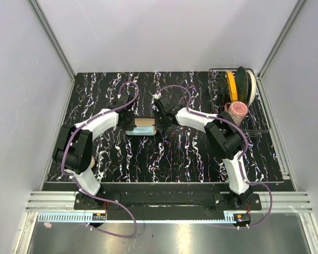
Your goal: Organize the sunglasses
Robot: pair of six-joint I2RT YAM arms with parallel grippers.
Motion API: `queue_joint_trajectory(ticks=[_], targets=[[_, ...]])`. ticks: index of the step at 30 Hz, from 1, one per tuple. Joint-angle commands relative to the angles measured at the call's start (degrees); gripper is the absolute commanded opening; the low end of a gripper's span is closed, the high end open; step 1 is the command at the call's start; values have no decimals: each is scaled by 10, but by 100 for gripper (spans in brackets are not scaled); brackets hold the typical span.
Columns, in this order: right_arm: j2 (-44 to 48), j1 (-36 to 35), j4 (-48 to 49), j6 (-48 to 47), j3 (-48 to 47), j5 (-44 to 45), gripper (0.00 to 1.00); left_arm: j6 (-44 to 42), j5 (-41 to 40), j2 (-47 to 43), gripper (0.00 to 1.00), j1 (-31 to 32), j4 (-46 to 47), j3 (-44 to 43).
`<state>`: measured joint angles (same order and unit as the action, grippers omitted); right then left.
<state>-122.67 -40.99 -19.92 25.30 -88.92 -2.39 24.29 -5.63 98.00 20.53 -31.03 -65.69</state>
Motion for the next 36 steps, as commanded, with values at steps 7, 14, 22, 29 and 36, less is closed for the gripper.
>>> queue_joint_trajectory(ticks=[7,14,22,29,36], targets=[[14,-3,-15,-8,12,16,0,22,15,10,0,1,101,36],[15,-3,-12,-8,14,16,0,29,-28,-17,0,7,163,70],[19,-3,-12,-9,15,20,0,37,-65,-34,0,8,174,92],[24,-4,-9,-10,19,33,0,53,-91,-6,0,8,116,60],[28,-4,-6,-9,21,44,0,66,-112,3,0,8,91,59]])
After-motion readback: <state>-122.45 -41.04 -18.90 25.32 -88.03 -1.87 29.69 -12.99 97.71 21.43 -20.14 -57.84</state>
